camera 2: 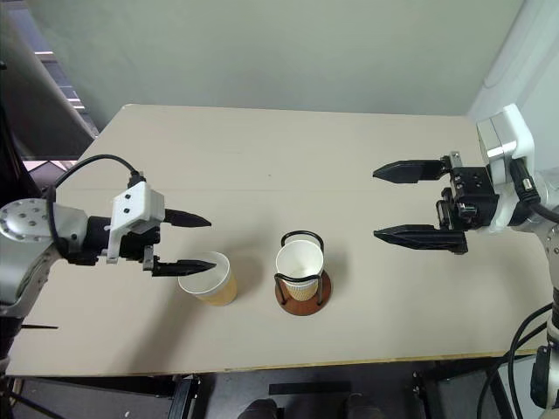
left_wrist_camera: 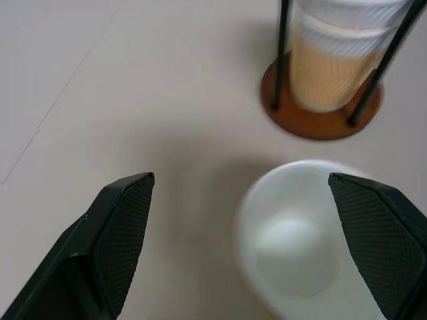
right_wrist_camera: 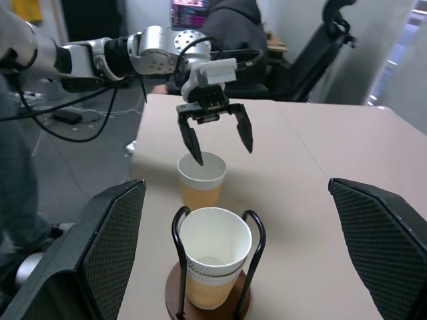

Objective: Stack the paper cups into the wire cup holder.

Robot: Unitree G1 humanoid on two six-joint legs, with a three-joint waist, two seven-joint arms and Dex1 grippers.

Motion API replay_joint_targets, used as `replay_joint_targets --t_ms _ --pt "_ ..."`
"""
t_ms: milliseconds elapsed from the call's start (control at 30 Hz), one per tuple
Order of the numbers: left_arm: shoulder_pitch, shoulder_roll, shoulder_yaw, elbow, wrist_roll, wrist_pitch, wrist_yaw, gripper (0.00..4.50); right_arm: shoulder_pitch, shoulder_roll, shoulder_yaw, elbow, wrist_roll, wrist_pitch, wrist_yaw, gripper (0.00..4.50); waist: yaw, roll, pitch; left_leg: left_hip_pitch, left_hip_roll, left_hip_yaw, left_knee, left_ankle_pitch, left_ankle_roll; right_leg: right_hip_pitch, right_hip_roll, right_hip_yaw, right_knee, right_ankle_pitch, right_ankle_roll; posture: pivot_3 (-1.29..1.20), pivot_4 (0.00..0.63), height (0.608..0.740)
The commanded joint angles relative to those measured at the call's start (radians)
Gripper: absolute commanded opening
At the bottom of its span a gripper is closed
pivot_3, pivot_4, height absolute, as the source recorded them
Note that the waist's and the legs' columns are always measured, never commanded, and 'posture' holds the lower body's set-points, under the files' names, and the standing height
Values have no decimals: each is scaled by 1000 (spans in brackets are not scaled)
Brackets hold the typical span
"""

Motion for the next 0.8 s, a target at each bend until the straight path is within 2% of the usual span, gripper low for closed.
replay_joint_targets --t_ms 33,300,333,433,767,800 --pt "-66 -14 -57 56 57 -62 -85 4500 27 -31 -64 -64 38 3 -49 4444 -1 0 0 0 0 0 0 0 0 0 0 0 0 0 0 0 150 740" --pt "-145 -40 -164 182 185 -175 -208 4500 114 -70 -102 -128 59 -1 -122 4444 -2 0 0 -2 2 -2 -1 -1 1 -1 0 0 -4 2 3 0 150 740" --pt "-154 -51 -175 201 210 -190 -202 4319 122 -73 -106 -132 62 -2 -128 4489 -3 0 0 -2 2 -2 -1 -1 1 -1 0 0 -4 2 3 0 150 740" --pt "-172 -85 -191 230 237 -214 -210 3610 144 -83 -116 -149 67 -3 -146 4500 -1 0 0 -2 2 -3 0 -1 2 -1 0 1 -4 3 5 0 150 740" --pt "-189 -115 -166 217 207 -204 -269 165 195 -119 -105 -166 37 -24 -169 4500 -3 0 0 -2 2 -2 1 -1 3 0 0 1 -6 4 7 0 150 740" --pt "-193 -115 -160 209 196 -198 -277 74 195 -119 -104 -167 38 -25 -170 4500 -2 0 0 -2 2 -2 1 -1 3 0 0 1 -6 4 7 0 150 740"
